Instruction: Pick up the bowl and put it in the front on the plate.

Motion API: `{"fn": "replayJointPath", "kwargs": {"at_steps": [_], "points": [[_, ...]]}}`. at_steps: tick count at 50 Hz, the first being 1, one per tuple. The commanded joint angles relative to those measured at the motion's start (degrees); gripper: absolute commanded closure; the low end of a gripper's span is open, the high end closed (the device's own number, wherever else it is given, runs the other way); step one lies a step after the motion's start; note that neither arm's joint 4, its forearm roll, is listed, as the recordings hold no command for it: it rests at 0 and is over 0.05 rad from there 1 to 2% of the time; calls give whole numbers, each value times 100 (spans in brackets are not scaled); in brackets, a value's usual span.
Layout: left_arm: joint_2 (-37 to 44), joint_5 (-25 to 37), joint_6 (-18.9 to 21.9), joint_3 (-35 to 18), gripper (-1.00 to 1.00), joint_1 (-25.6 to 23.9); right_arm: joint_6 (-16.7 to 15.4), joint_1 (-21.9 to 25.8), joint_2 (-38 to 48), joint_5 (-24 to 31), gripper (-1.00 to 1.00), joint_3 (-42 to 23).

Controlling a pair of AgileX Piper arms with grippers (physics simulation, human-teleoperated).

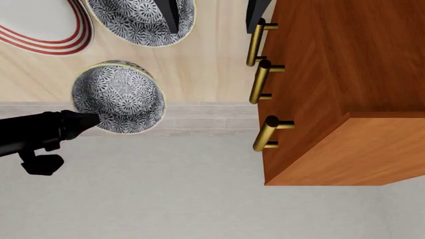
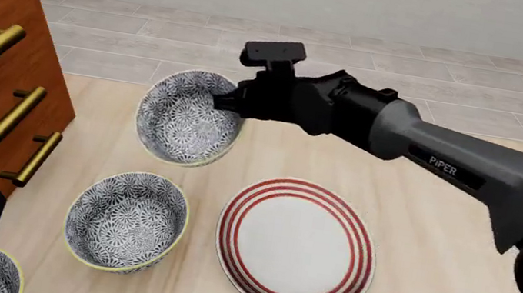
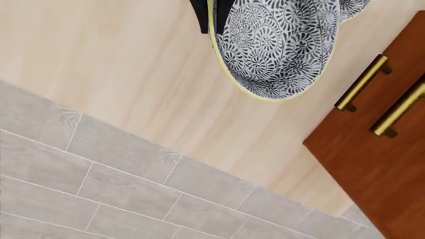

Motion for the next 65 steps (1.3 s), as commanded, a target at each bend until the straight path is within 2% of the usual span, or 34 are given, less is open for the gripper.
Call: {"fn": "replayJointPath", "kwargs": {"at_steps": [1, 36, 60, 65], "points": [[0, 0, 0, 0, -100, 0, 112, -24, -567, -304, 100, 724], [0, 0, 0, 0, -100, 0, 473, -194, -1845, -990, 100, 2475], [0, 0, 0, 0, -100, 0, 772, -344, -2303, -1549, 100, 3434], [0, 0, 0, 0, -100, 0, 732, -374, -2426, -1662, 100, 3625]]}}
